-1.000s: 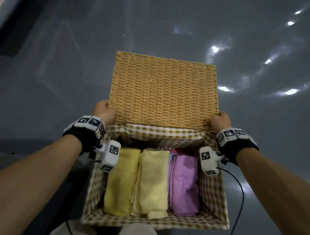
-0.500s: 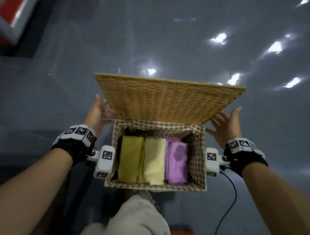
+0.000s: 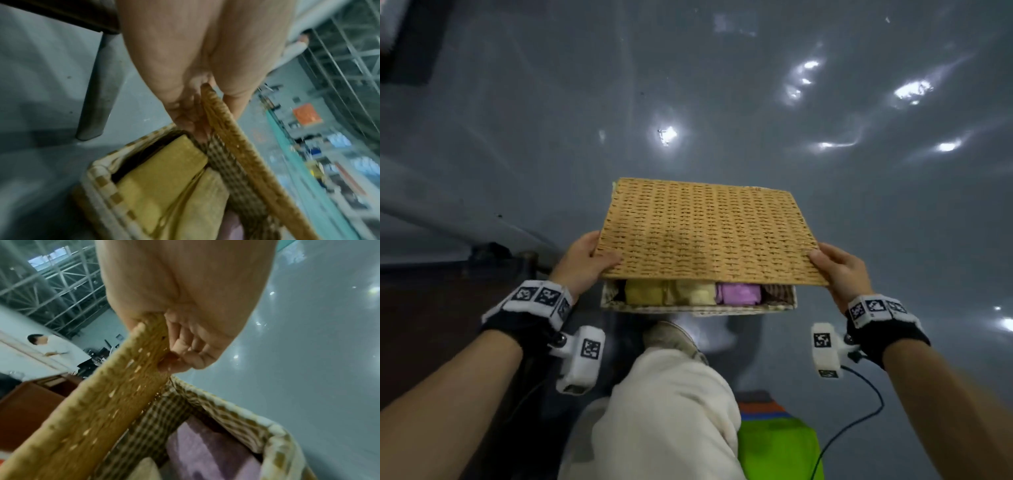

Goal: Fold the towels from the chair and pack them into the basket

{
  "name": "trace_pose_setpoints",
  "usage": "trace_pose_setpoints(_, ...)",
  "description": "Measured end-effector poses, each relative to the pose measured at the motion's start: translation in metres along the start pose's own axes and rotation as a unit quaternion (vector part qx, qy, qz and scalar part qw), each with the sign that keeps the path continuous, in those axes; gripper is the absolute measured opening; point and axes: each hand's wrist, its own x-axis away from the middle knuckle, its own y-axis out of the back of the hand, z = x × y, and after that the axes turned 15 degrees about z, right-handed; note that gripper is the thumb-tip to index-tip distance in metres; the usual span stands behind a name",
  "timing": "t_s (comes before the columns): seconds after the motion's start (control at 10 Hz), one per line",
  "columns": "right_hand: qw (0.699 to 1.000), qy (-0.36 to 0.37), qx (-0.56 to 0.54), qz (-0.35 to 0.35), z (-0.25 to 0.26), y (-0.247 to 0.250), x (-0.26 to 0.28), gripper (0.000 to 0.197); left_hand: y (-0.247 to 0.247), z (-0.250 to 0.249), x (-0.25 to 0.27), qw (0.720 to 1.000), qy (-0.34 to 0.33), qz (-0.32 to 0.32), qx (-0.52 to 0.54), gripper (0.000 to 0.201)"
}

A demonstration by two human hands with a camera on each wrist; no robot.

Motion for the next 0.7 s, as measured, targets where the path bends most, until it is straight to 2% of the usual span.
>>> trace_pose_setpoints(0.1, 0.995, 0.011, 0.103, 0.000, -0.024, -0.003, -0.008, 0.037, -0.012, 0.035, -0.014, 0.989, 0.036, -0.059, -0.132, 0.053)
trace_pose_setpoints(0.2, 0.972, 0.015, 0.233, 0.000, -0.049, -0.014, -0.017, 0.036, -0.021, 0.063, -0.024, 0.972, 0.032, -0.097, -0.210, 0.057)
trace_pose_setpoints(0.3, 0.949, -0.012, 0.314, 0.020, -0.070, -0.030, -0.020, 0.052, -0.028, 0.079, -0.025, 0.964, 0.002, -0.126, -0.236, 0.055)
trace_pose_setpoints(0.4, 0.933, -0.024, 0.360, 0.000, -0.080, -0.038, -0.018, 0.066, -0.032, 0.086, -0.028, 0.959, -0.016, -0.158, -0.236, 0.053)
trace_pose_setpoints(0.5, 0.918, -0.048, 0.393, 0.007, -0.074, -0.038, -0.018, 0.071, -0.032, 0.083, -0.028, 0.964, 0.007, -0.136, -0.229, 0.055)
trace_pose_setpoints(0.6, 0.878, -0.121, 0.460, 0.051, -0.050, -0.036, -0.017, 0.063, -0.024, 0.061, -0.017, 0.964, 0.040, -0.097, -0.244, 0.050)
trace_pose_setpoints(0.7, 0.836, -0.146, 0.521, 0.088, -0.005, -0.047, -0.005, 0.051, -0.012, 0.028, 0.011, 0.971, 0.035, -0.099, -0.213, 0.038)
